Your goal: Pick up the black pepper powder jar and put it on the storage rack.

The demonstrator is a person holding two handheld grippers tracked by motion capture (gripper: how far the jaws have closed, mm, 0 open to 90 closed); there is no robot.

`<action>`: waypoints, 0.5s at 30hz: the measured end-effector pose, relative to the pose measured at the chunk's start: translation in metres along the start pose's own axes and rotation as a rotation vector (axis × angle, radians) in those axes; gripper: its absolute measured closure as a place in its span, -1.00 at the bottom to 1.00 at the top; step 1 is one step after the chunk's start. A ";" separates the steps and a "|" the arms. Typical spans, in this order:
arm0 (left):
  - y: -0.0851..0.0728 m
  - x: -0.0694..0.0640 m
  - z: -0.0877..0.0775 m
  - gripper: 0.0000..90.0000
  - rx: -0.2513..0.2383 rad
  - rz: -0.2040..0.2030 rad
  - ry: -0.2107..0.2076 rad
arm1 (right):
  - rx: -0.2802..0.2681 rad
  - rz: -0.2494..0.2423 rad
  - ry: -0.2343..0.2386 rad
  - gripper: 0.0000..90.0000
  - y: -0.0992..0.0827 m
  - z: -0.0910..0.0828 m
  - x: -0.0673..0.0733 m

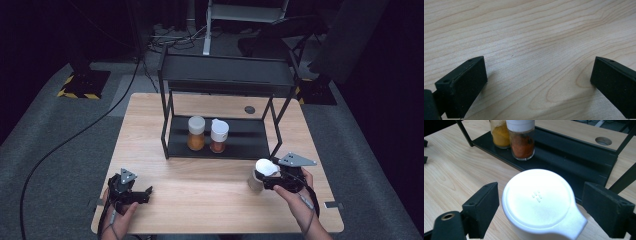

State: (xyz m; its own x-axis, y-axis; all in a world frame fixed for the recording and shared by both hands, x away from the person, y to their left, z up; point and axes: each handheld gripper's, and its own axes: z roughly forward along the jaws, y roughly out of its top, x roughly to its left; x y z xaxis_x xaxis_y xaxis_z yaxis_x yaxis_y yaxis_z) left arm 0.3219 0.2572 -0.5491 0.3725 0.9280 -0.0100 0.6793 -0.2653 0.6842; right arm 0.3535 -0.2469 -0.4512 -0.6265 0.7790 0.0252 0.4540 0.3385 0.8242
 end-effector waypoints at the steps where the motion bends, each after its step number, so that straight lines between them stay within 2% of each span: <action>1: 0.000 0.000 0.000 -0.99 0.000 0.000 0.000 | 0.000 0.000 0.000 -0.68 0.000 0.000 0.000; 15: 0.000 0.000 0.000 -0.99 0.000 0.000 0.000 | 0.032 -0.003 0.018 -0.65 -0.011 0.014 -0.004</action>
State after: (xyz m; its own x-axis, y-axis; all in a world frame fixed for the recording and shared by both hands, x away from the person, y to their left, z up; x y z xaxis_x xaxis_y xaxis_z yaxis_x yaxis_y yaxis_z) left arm 0.3219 0.2572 -0.5491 0.3723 0.9280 -0.0101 0.6792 -0.2651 0.6844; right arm 0.3600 -0.2462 -0.4679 -0.6389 0.7686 0.0329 0.4718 0.3578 0.8059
